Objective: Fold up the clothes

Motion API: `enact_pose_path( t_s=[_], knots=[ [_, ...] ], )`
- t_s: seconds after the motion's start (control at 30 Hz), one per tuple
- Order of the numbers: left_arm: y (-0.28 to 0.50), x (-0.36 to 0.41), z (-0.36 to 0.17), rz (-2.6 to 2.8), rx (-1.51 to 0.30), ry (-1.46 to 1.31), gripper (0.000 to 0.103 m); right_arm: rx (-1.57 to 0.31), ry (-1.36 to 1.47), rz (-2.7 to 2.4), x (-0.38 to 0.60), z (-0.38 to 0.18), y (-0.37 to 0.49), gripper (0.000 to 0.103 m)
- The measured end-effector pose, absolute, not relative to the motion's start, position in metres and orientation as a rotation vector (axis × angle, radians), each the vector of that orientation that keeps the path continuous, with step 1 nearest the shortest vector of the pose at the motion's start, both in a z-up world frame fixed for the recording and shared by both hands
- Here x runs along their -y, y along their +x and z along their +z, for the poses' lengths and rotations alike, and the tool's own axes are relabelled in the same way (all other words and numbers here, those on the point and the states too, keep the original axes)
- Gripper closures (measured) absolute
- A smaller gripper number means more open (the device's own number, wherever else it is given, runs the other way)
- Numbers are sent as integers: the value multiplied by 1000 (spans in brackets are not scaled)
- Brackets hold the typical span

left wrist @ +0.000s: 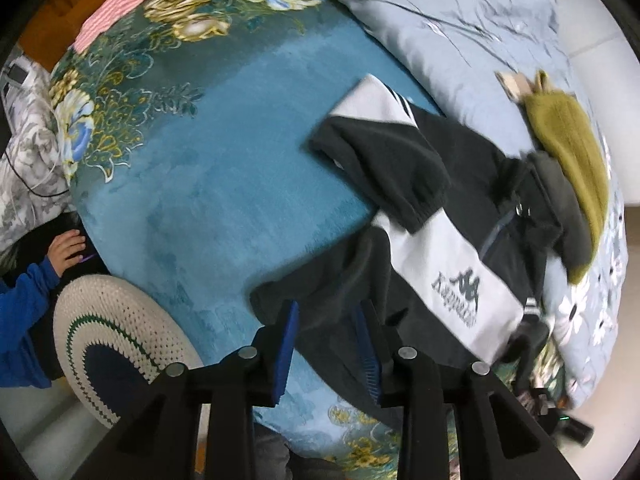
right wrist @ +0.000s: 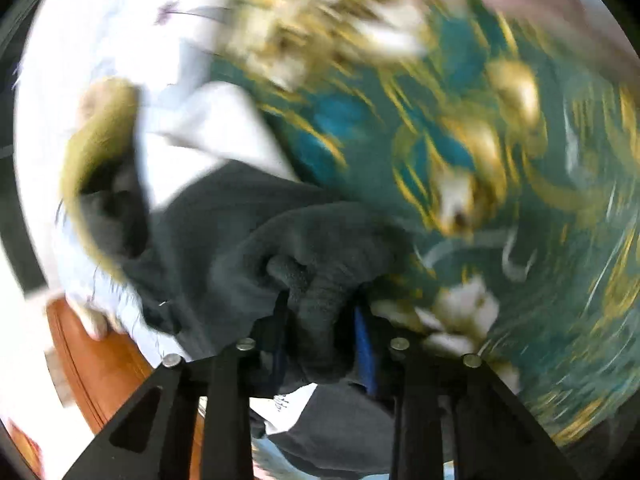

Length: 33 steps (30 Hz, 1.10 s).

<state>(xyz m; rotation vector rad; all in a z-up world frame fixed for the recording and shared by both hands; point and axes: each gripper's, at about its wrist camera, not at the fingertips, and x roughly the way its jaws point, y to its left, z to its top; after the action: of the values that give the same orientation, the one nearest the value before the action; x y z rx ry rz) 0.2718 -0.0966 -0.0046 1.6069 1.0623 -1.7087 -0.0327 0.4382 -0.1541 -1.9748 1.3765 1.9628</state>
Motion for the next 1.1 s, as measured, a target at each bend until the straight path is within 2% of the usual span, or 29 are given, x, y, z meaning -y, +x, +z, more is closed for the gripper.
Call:
enact_pose_path(
  t_s=[0.4, 0.43, 0.57, 0.63, 0.73, 0.87, 0.97, 1.1],
  knots=[
    [263, 53, -16, -1749, -1040, 1656, 69, -233, -1676, 2591, -537, -10, -84, 77],
    [261, 54, -18, -1753, -1032, 1663, 69, -192, -1672, 2578, -547, -9, -87, 77],
    [250, 61, -27, -1766, -991, 1693, 66, -319, -1768, 2377, -577, -41, -94, 77],
    [240, 67, -32, -1777, -959, 1710, 63, -368, -1767, 2341, -584, -45, -87, 73],
    [216, 76, -45, -1820, -890, 1756, 56, -358, -1724, 2327, -573, -36, -86, 62],
    [175, 82, -69, -1883, -775, 1829, 54, -325, -1675, 2301, -551, -11, -80, 58],
    [139, 77, -90, -1933, -632, 1900, 51, -318, -1636, 2330, -529, 15, -69, 51],
    [96, 64, -119, -1976, -424, 1978, 47, -232, -1685, 2363, -492, 42, -38, 50]
  ],
)
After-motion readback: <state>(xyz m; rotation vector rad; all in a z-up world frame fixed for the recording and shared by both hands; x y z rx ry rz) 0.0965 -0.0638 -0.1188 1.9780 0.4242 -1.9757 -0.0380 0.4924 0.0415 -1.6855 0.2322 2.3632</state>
